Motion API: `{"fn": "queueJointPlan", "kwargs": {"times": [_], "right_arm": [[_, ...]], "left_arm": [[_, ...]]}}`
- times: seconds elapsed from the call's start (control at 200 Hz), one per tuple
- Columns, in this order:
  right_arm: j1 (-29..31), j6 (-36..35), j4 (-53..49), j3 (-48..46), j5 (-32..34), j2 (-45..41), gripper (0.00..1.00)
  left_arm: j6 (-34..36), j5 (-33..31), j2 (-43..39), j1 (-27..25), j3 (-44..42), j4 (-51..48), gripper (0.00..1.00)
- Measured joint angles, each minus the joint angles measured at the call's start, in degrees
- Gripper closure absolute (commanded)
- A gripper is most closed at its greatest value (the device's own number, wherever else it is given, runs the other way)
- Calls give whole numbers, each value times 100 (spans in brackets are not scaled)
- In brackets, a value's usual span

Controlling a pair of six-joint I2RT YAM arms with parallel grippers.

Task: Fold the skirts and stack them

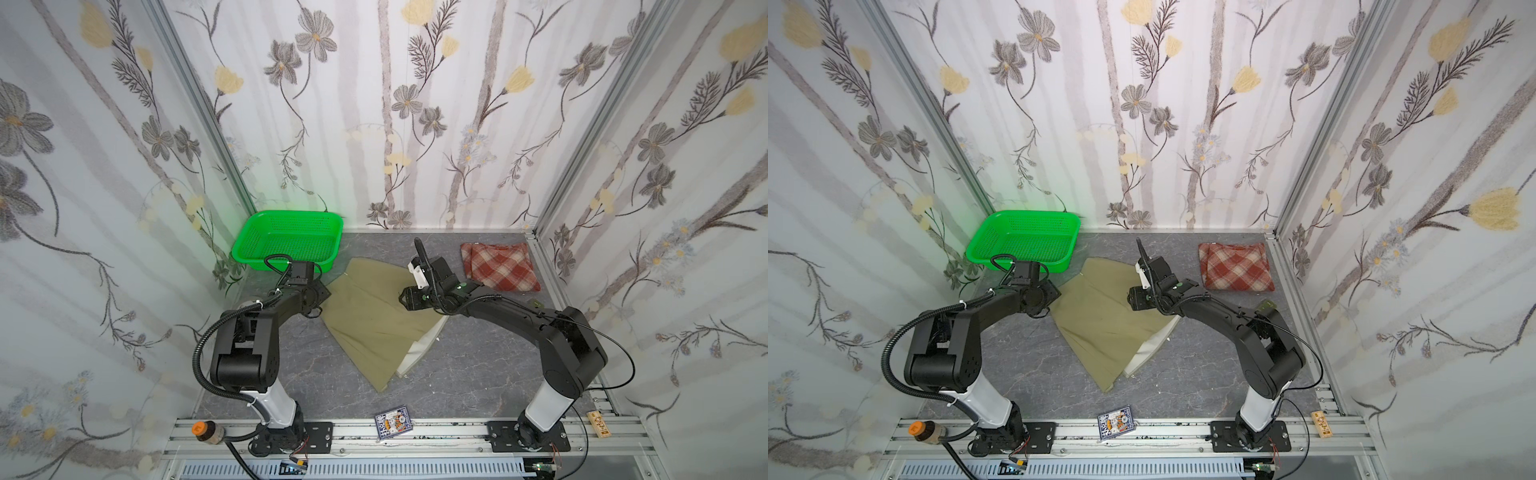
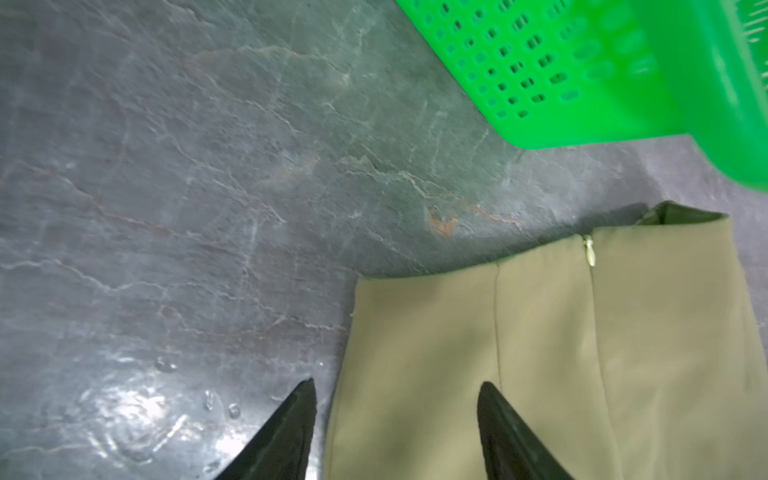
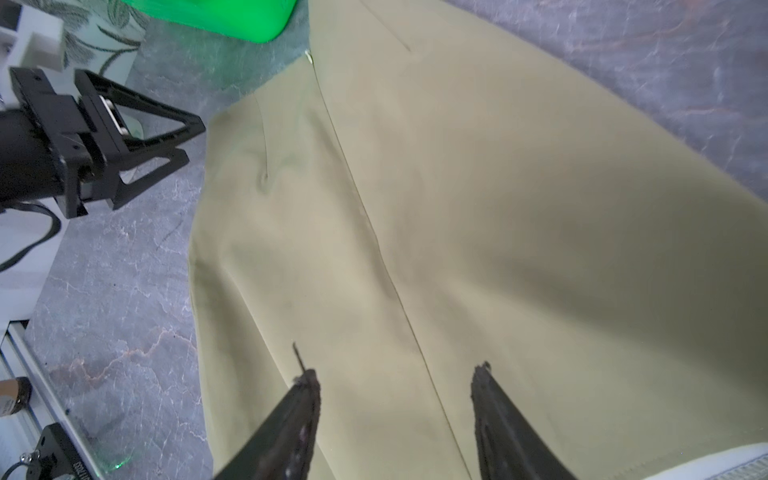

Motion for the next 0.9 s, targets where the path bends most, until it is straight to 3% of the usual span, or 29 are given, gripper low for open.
{"fn": "queueJointPlan", "kwargs": {"times": [0.065,0.27,0.35,0.47,0.66,0.794,0.899], "right_arm": [[-9,0,-11,70,-4,15,41],[-35,2,-133,155,-122,118,42],[-52,15,-144,136,-133,214,42],[-122,177,-142,-61,-227,310,44],[-378,501,-157,-271,-236,658,53],[-605,673,-184,-151,-214,1051,81],[-789,776,-260,291,-146,1521,88]], "left_arm": [[61,-122,144,4,70,4,40],[179,-326,501,2,236,2,60],[195,-348,581,2,273,4,72],[212,-356,614,-4,260,20,100],[170,-306,365,-79,-127,177,100],[70,-164,-55,-221,-599,175,100],[-31,-35,-468,-382,-1040,170,100]]}}
